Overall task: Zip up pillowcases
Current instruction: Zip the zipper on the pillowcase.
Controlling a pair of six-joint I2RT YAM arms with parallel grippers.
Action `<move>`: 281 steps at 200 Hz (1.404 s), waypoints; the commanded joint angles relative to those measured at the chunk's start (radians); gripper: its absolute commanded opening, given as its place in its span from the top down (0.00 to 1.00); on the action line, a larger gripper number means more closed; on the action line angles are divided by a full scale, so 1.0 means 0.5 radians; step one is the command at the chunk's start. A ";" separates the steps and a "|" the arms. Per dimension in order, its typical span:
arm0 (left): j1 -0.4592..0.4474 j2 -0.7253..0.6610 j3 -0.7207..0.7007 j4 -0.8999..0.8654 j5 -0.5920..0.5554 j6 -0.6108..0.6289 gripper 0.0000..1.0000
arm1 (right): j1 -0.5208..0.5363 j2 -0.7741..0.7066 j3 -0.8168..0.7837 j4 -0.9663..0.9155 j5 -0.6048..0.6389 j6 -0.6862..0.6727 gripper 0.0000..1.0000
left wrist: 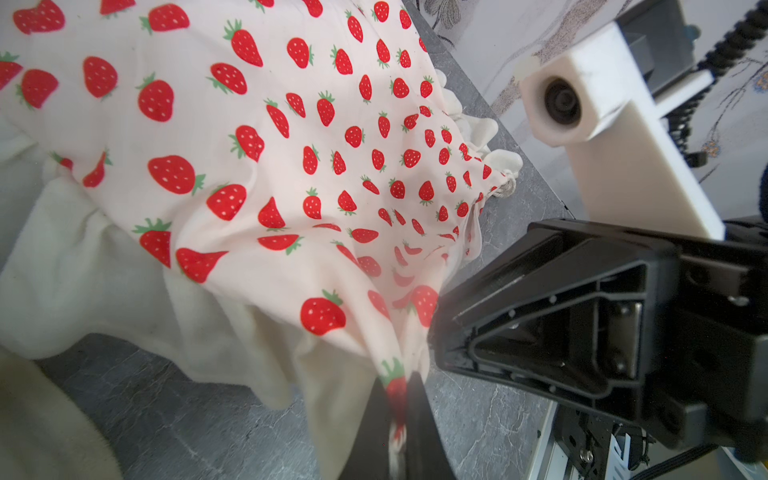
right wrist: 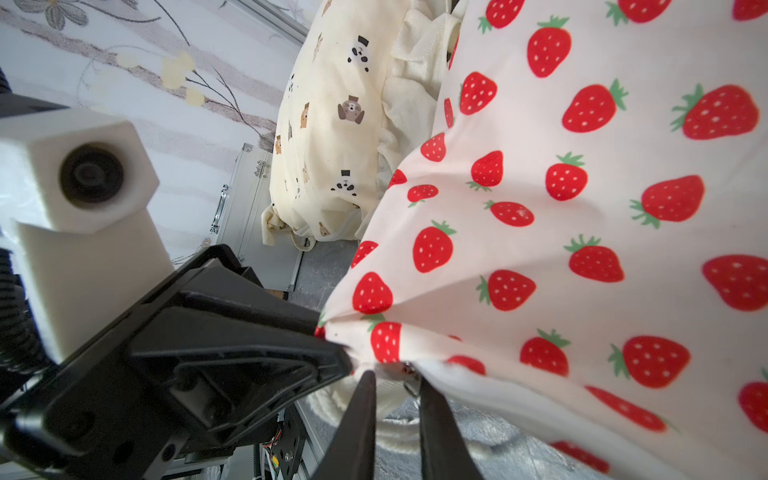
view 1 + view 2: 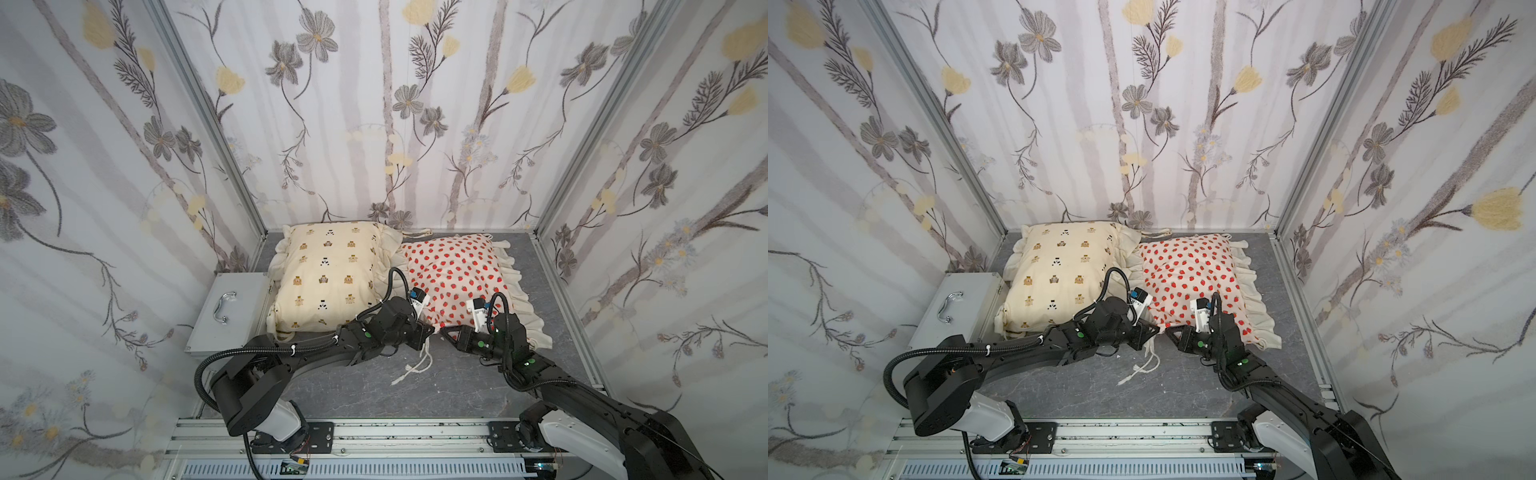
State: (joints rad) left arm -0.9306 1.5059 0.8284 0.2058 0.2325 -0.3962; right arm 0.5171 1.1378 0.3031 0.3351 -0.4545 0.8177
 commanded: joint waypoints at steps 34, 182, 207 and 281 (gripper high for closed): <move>0.002 -0.009 0.015 0.064 0.029 0.004 1.00 | 0.000 0.064 0.041 0.115 -0.002 -0.028 0.82; 0.000 -0.018 -0.003 0.070 0.074 0.033 1.00 | 0.000 0.160 0.069 0.187 -0.002 -0.002 0.94; 0.002 -0.038 -0.015 0.068 0.026 0.029 1.00 | 0.000 0.160 0.089 0.116 0.023 0.006 0.97; 0.002 -0.037 -0.018 0.102 -0.007 0.013 1.00 | 0.006 0.081 0.102 -0.089 0.160 0.021 1.00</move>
State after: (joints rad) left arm -0.9306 1.4914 0.8227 0.2119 0.2379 -0.3882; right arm 0.5179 1.1831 0.3424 0.3157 -0.4168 0.8185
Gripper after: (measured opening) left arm 0.068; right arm 0.048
